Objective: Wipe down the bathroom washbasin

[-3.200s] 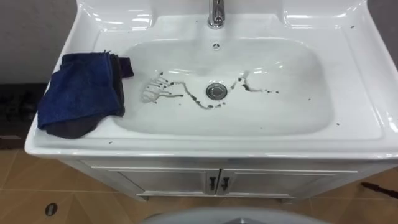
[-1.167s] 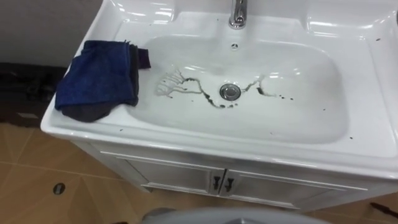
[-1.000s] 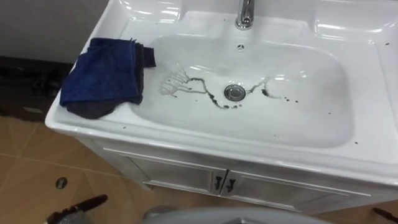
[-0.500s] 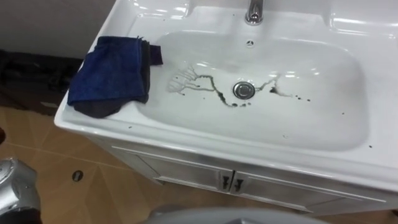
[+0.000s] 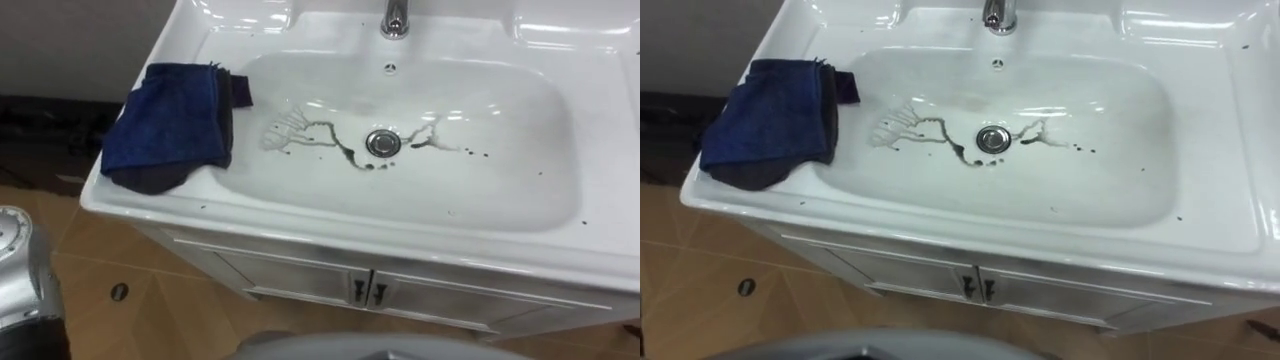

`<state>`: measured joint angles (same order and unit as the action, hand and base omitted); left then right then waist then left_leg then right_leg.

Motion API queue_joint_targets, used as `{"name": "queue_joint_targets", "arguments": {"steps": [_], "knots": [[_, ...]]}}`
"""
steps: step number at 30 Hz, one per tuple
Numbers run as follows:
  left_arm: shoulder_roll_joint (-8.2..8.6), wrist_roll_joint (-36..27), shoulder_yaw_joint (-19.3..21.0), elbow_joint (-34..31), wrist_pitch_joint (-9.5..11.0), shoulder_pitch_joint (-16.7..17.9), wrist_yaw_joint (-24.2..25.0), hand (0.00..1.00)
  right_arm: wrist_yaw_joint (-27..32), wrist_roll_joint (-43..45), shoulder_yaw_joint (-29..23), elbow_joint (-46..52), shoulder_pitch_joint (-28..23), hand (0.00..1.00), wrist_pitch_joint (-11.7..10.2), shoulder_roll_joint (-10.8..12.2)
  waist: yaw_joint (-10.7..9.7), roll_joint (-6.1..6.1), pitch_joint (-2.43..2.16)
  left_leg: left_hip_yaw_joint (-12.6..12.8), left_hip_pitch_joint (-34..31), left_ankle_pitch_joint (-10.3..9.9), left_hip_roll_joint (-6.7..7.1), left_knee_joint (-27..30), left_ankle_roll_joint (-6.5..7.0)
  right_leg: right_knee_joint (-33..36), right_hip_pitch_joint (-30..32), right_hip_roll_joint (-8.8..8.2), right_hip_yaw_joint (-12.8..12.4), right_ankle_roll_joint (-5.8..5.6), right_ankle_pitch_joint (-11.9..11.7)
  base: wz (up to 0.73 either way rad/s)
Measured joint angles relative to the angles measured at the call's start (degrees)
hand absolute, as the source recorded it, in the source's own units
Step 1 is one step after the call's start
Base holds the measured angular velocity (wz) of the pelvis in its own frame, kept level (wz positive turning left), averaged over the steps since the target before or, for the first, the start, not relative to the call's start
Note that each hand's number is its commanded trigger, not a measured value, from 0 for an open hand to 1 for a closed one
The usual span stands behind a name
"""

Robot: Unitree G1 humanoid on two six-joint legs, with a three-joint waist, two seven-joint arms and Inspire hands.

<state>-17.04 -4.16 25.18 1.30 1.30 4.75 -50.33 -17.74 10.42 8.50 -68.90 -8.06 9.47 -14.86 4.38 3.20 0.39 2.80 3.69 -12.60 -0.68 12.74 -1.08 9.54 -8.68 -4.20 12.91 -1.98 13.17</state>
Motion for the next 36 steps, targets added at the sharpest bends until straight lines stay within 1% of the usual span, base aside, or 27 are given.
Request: {"name": "queue_joint_targets", "arguments": {"steps": [4,6,8,10,12,13,14,15,16,17,20,21,22,24,26,27,28,30,31,35,36], "knots": [[0.02,4.54,-2.66,-1.67,0.34,0.01,3.15,0.00,0.07,-0.64,-0.73,-0.40,0.10,0.00,-0.44,0.23,-0.49,-0.27,-0.08,0.14,-0.14,0.00,0.00,-0.06,0.00,0.13,0.42,0.00,-0.50,0.00,-0.01,-0.05],[0.08,8.85,-4.87,-2.77,0.64,0.04,4.14,0.00,0.22,-1.12,-0.74,-1.22,0.41,0.00,-1.22,0.32,-0.89,-0.48,-0.16,0.14,-0.18,0.00,0.00,-0.06,0.00,0.08,0.47,0.00,-0.54,-0.01,-0.02,0.00],[0.19,10.75,-7.10,-3.66,0.94,0.04,5.07,0.00,0.42,-1.12,-0.72,-2.57,1.03,0.00,-1.67,0.41,-1.08,-0.62,-0.27,0.12,-0.17,0.00,0.02,-0.06,0.00,0.00,0.44,-0.02,-0.52,-0.01,-0.02,0.00],[0.91,13.20,-10.64,-4.85,1.24,0.04,6.55,0.00,0.41,-1.06,-0.72,-3.58,1.44,0.00,-2.06,0.43,-1.49,-0.61,-0.29,0.14,0.03,0.00,0.03,-0.13,0.00,0.01,0.25,-0.04,-0.48,-0.01,-0.02,0.00],[1.22,13.98,-12.76,-4.84,1.28,0.04,7.75,0.00,0.34,-1.05,-0.72,-4.39,2.10,0.00,-2.19,0.43,-2.09,-0.60,-0.29,0.13,0.08,0.02,0.02,-0.16,0.01,0.02,0.15,-0.04,-0.35,-0.01,-0.02,0.02],[1.68,14.82,-13.93,-4.81,1.25,0.05,8.55,0.00,0.29,-1.00,-0.72,-4.62,2.37,0.00,-2.35,0.43,-2.55,-0.64,-0.26,0.05,0.08,0.01,0.03,-0.15,0.01,0.01,0.12,-0.04,-0.26,-0.01,-0.02,0.00],[2.07,15.99,-14.52,-4.80,1.26,0.07,8.88,0.00,0.24,-0.93,-0.75,-4.67,2.44,0.00,-2.44,0.43,-2.57,-0.67,-0.25,0.06,0.08,0.01,0.02,-0.13,0.01,0.01,0.11,-0.03,-0.29,-0.01,-0.02,0.00],[2.81,17.94,-15.66,-4.81,1.27,0.07,9.90,0.00,0.07,-0.92,-0.89,-4.74,2.51,0.00,-2.52,0.48,-2.90,-0.78,-0.20,0.07,0.13,0.01,0.02,-0.11,0.01,-0.01,0.01,-0.03,-0.29,-0.01,-0.02,0.00],[3.14,19.56,-17.11,-4.81,1.27,0.07,11.14,0.00,0.04,-0.93,-1.11,-4.97,2.60,0.00,-2.65,0.62,-3.15,-0.90,-0.19,0.05,0.16,0.01,0.02,-0.09,0.01,-0.02,-0.07,-0.03,-0.22,-0.01,-0.02,0.00],[3.22,20.33,-17.72,-4.82,1.29,0.08,11.82,0.00,0.04,-0.93,-1.25,-5.12,2.71,0.00,-2.65,0.70,-3.27,-0.95,-0.18,0.05,0.15,0.01,0.02,-0.07,0.01,-0.02,-0.07,-0.03,-0.21,-0.01,-0.02,0.00],[3.20,22.38,-20.66,-4.87,1.47,0.07,14.69,0.00,-0.18,-1.43,-1.29,-7.33,3.78,0.00,-3.19,0.80,-3.92,-1.01,-0.15,0.11,0.56,0.01,0.00,-0.11,0.01,-0.01,-0.41,-0.04,-0.26,-0.01,-0.02,-0.01],[3.21,22.63,-21.45,-4.88,1.80,0.06,15.60,0.00,-0.32,-1.49,-1.09,-7.61,4.08,0.00,-3.33,0.81,-3.97,-1.06,-0.13,0.27,0.70,0.01,-0.04,-0.11,0.01,0.06,-0.42,-0.02,-0.52,-0.01,-0.02,-0.06],[3.20,22.85,-21.77,-4.91,1.90,0.05,16.07,0.00,-0.33,-1.49,-0.88,-7.70,4.20,0.00,-3.43,0.81,-4.07,-1.08,-0.11,0.31,0.69,0.01,-0.06,-0.11,0.01,0.05,-0.40,-0.01,-0.62,-0.01,-0.02,-0.06],[3.19,23.23,-23.65,-5.28,1.92,0.06,17.66,0.00,-0.25,-2.09,-0.82,-8.51,4.41,0.00,-3.68,0.85,-4.20,-1.11,-0.09,0.34,0.69,0.01,-0.06,-0.11,0.01,0.05,-0.38,0.00,-0.88,-0.01,-0.02,0.00],[3.07,23.41,-24.68,-5.39,1.92,0.06,19.03,0.00,-0.08,-3.19,-0.61,-9.23,4.66,0.00,-3.57,0.94,-4.22,-1.11,-0.10,0.46,0.69,0.01,-0.08,-0.11,0.01,0.04,-0.31,0.04,-1.17,-0.01,-0.01,0.00],[2.92,23.42,-25.45,-5.40,1.91,0.06,19.92,0.00,0.02,-3.44,-0.61,-9.40,4.69,0.00,-3.53,0.94,-4.24,-1.23,-0.02,0.46,0.64,0.01,-0.08,-0.12,0.01,0.02,-0.29,0.05,-1.17,-0.01,-0.01,0.00],[2.81,23.45,-26.14,-5.40,1.89,0.06,20.92,0.00,0.04,-3.69,-0.61,-9.52,4.75,0.00,-3.48,0.94,-4.23,-1.12,-0.09,0.48,0.62,0.01,-0.08,-0.12,0.01,0.02,-0.29,0.05,-1.18,-0.01,-0.01,0.00],[2.74,23.47,-26.96,-5.40,1.75,0.07,22.26,0.00,0.09,-3.87,-0.60,-9.55,4.75,0.00,-3.39,0.94,-4.24,-1.11,-0.10,0.54,0.63,0.01,-0.09,-0.12,0.01,0.01,-0.30,0.07,-1.22,-0.01,-0.01,0.00],[2.69,23.62,-27.28,-5.40,1.68,0.08,22.52,0.00,0.11,-3.87,-0.61,-9.55,4.75,0.00,-3.37,0.94,-4.25,-1.22,-0.03,0.58,0.64,0.01,-0.09,-0.14,0.01,0.00,-0.29,0.07,-1.23,-0.01,-0.01,0.00],[2.64,27.49,-29.07,-5.41,1.60,0.68,24.14,0.00,0.60,-3.87,0.39,-9.57,4.84,0.00,-3.45,1.06,-4.31,-1.37,-0.01,1.07,0.98,0.02,-0.11,-0.62,0.00,-0.06,-0.26,0.08,-1.54,-0.01,-0.01,-0.05],[2.57,28.71,-29.62,-5.41,1.56,0.79,24.56,0.00,0.76,-3.87,0.39,-9.57,4.84,0.00,-3.46,1.19,-4.32,-1.39,-0.07,1.15,0.97,0.02,-0.11,-0.64,0.00,-0.07,-0.20,0.08,-1.53,-0.01,-0.01,-0.03]]}}
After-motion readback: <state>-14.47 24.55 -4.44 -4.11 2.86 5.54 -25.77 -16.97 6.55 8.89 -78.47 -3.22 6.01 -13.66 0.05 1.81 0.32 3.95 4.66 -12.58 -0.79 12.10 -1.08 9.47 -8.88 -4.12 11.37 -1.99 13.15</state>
